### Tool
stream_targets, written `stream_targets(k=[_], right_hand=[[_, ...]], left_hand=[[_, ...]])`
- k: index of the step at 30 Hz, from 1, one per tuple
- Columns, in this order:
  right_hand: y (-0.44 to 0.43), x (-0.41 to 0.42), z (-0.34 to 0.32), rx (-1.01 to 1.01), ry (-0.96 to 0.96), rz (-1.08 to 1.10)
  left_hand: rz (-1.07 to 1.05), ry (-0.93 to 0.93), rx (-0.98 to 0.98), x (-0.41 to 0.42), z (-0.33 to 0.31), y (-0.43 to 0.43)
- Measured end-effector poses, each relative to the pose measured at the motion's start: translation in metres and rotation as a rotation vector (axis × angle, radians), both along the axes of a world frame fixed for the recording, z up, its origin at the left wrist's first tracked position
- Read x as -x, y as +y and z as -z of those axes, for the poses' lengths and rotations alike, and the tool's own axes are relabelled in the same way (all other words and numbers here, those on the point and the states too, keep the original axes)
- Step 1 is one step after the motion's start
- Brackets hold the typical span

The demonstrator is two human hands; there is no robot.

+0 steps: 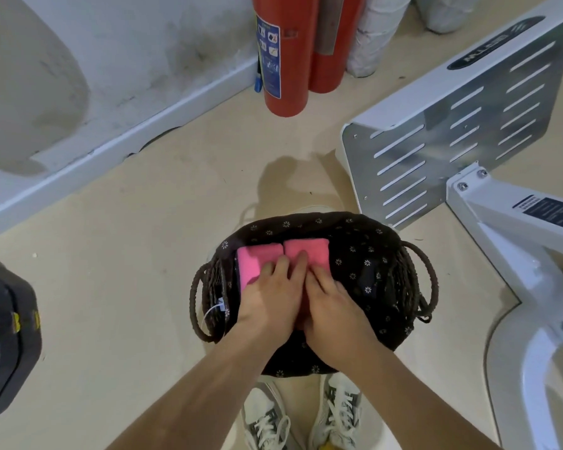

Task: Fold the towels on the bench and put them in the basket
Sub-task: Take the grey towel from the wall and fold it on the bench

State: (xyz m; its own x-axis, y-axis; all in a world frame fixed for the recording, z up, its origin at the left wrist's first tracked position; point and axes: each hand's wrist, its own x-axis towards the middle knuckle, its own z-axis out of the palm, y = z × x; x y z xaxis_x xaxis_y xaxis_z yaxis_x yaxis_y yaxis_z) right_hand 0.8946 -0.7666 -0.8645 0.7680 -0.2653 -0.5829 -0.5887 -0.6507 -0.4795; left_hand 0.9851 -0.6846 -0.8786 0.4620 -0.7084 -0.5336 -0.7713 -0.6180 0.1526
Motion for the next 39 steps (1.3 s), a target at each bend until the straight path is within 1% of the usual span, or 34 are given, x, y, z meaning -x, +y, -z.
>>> stream_targets(k=[2,5,8,10,13,15,17,20,22,25,27,31,34,37,39], right_hand=[[-0.005,0.000,-0.008,-0.063,0.002,0.030],[-0.011,0.005,-0.031,-0.102,-0.011,0.109],[-0.016,0.015,-0.063,-0.112,-0.064,0.234],[-0.021,0.021,-0.093,-0.107,-0.102,0.312],[-0.029,0.027,-0.157,-0.090,-0.151,0.432],[-0.035,0.029,-0.210,-0.089,-0.227,0.527],[-0.043,0.032,-0.270,-0.082,-0.305,0.610],[-0.052,0.039,-0.360,-0.017,-0.375,0.628],[-0.055,0.045,-0.417,0.027,-0.454,0.674],[-0.053,0.056,-0.496,0.067,-0.593,0.736],[-0.051,0.066,-0.543,0.077,-0.642,0.747],[-0.057,0.080,-0.620,0.096,-0.761,0.780],[-0.068,0.087,-0.659,0.043,-0.828,0.807],[-0.089,0.088,-0.687,0.013,-0.843,0.768],[-0.108,0.084,-0.698,-0.024,-0.861,0.759]], left_hand=[[-0.016,0.042,-0.041,-0.001,0.002,-0.003],[-0.081,0.122,-0.065,0.000,-0.013,-0.004],[-0.119,0.098,0.011,0.000,-0.049,-0.003],[-0.165,0.114,0.131,-0.004,-0.082,-0.003],[-0.269,0.166,0.304,-0.012,-0.156,-0.006],[-0.316,0.191,0.364,-0.017,-0.216,-0.010],[-0.358,0.175,0.465,-0.019,-0.284,-0.015],[-0.409,0.168,0.596,-0.017,-0.381,-0.017],[-0.408,0.166,0.678,-0.012,-0.439,-0.017],[-0.351,0.158,0.851,-0.004,-0.516,-0.016],[-0.329,0.201,0.891,0.004,-0.561,-0.018],[-0.278,0.243,1.031,0.015,-0.631,-0.026],[-0.238,0.231,1.079,0.017,-0.671,-0.037],[-0.217,0.209,1.071,0.013,-0.696,-0.053],[-0.173,0.142,1.044,0.008,-0.706,-0.068]])
